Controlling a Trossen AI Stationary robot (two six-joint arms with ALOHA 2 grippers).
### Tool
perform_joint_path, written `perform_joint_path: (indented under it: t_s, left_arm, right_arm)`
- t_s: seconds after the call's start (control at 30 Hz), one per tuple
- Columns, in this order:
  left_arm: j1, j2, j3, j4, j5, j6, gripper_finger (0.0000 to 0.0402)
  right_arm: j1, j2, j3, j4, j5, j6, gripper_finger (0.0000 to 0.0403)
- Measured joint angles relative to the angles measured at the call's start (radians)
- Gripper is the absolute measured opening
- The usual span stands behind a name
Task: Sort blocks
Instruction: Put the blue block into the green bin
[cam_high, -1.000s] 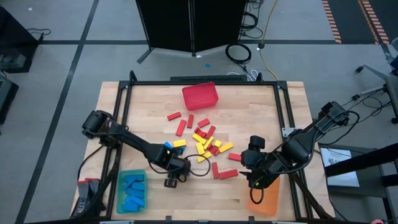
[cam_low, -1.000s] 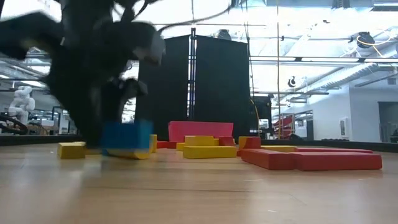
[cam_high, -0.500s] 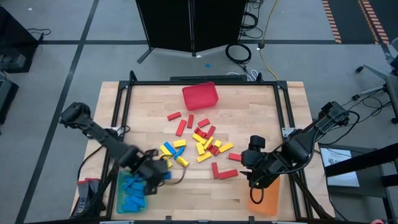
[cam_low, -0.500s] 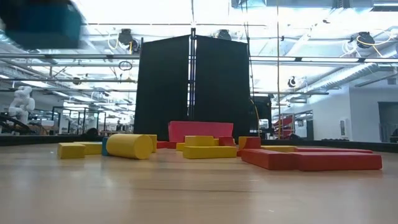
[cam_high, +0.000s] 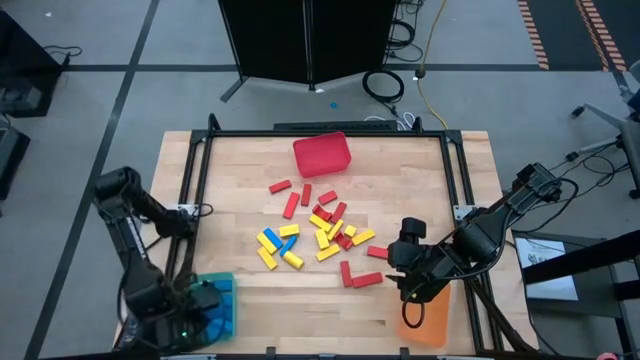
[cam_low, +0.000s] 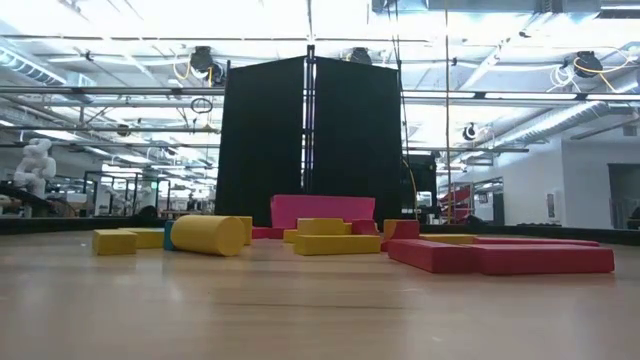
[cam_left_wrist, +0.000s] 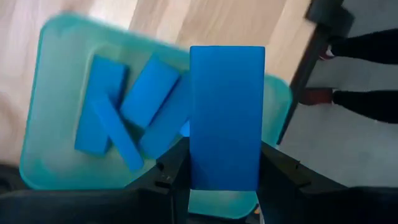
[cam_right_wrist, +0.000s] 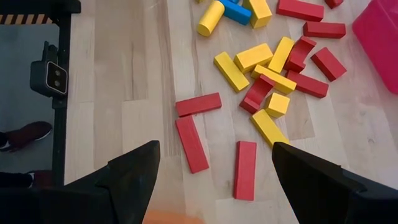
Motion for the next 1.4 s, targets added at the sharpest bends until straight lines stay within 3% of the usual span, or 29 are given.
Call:
perform_joint_path:
  t_s: [0.27,0.5,0.93,1.4]
  left_arm:
    - [-0.088,0.092,0.0,0.023,0.003,-0.124,0.0137]
    - [-0.097,0.157,-0.001,0.056,0.045,-0.096,0.0137]
    - [-0.097,0.161,-0.001,0.138,0.076,-0.017,0.0155]
    - [-0.097,0.161,-0.001,0.088,0.11,0.016,0.0159]
  right_arm:
    - [0.0,0.0,0.0,0.012,0.001,-0.002,0.0306]
    - [0.0,0.0,0.0,0.011,0.0,-0.011,0.0306]
    - [0.0,0.0,0.0,0.011,0.0,-0.011,0.0306]
    - [0.0,0.0,0.0,0.009,-0.001,-0.019,0.0306]
